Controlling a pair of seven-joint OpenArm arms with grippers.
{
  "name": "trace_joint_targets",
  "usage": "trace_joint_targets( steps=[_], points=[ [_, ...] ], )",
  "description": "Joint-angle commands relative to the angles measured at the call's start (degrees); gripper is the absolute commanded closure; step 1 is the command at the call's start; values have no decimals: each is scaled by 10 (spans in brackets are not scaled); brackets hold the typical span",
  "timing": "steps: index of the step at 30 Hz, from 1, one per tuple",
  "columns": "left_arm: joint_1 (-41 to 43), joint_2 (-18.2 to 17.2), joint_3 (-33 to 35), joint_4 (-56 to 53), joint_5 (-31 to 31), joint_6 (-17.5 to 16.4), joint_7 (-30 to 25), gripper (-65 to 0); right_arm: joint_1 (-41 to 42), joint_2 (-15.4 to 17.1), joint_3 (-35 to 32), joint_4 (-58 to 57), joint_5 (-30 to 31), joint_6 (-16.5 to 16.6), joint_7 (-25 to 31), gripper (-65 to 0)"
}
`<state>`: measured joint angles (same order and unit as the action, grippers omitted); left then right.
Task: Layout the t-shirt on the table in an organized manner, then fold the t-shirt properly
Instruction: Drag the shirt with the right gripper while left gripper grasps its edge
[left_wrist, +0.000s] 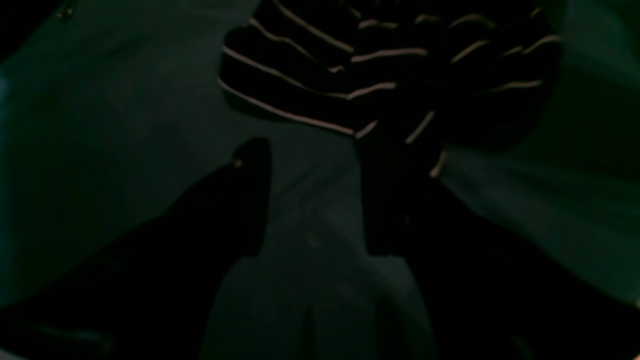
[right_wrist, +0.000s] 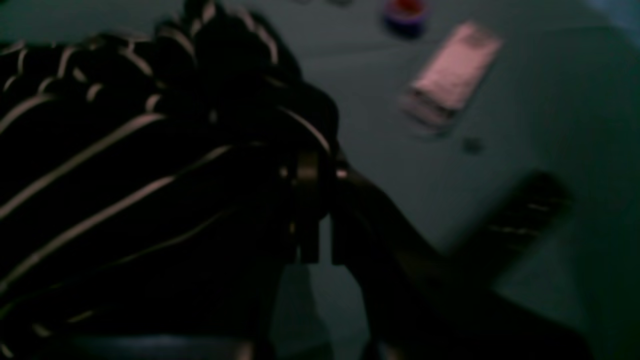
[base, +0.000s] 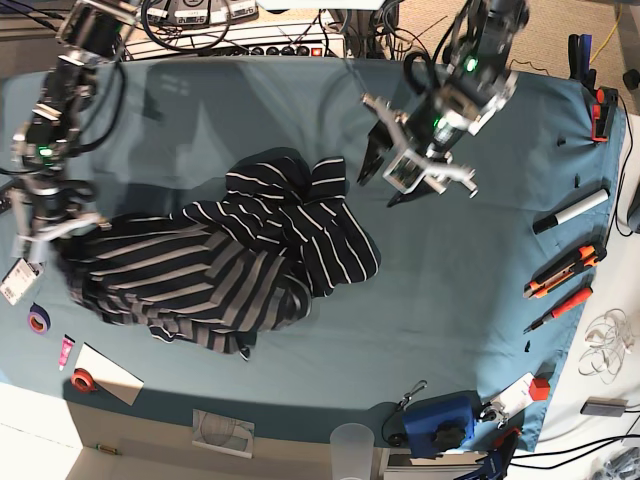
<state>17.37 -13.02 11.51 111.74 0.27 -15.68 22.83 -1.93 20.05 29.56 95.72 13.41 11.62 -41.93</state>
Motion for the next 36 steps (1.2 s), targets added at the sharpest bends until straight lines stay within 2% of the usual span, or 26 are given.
trace_joint_targets(
  steps=[1,3,6,10,12,16,17,20,25,27,28,31,32,35,36],
  points=[
    [-10,0,0,0,-20,-1,-14,-296,8,13,13,10,-1,-6,6,0],
    [-22,0,0,-13,-46,-13,-15,-296,8,12,29,10,-1,-5,-8,0],
    [-40,0,8,-25,-54,-55,-15,-296,7,13,40,10,-2,-5,-16,0],
    [-70,0,50,-54,-29,-62,-14,-296,7,12,39,10,-2,-5,-27,0],
    [-87,0,77,-75,3,-48,-15,-296,7,12,39,10,-2,-5,-29,0],
    [-122,0,118,-119,21,25,-15,-296,7,12,39,10,-2,-5,-33,0],
    [-132,0,126,-129,21,32,-14,-296,7,12,39,10,-2,-5,-33,0],
    [-159,2,144,-161,21,27,-14,-296,7,12,39,10,-4,-5,-35,0],
    [-184,34,150,-219,21,22,-12,-290,7,12,39,10,-10,-5,-38,0],
    [-187,45,150,-230,21,22,-12,-253,6,12,39,10,-23,-4,-47,0],
    [-187,49,150,-230,21,23,-12,-214,6,12,39,10,-31,-4,-53,0],
    [-189,56,150,-229,21,24,-10,-39,7,12,39,10,-53,-4,-68,0],
    [-191,55,150,-227,22,24,-7,0,7,13,39,10,-53,-5,-70,0],
    [-202,55,149,-218,50,25,35,0,7,16,39,10,-45,-1,-61,0],
    [-207,55,149,-212,57,38,55,0,8,18,39,10,-35,5,-58,0]
  ],
)
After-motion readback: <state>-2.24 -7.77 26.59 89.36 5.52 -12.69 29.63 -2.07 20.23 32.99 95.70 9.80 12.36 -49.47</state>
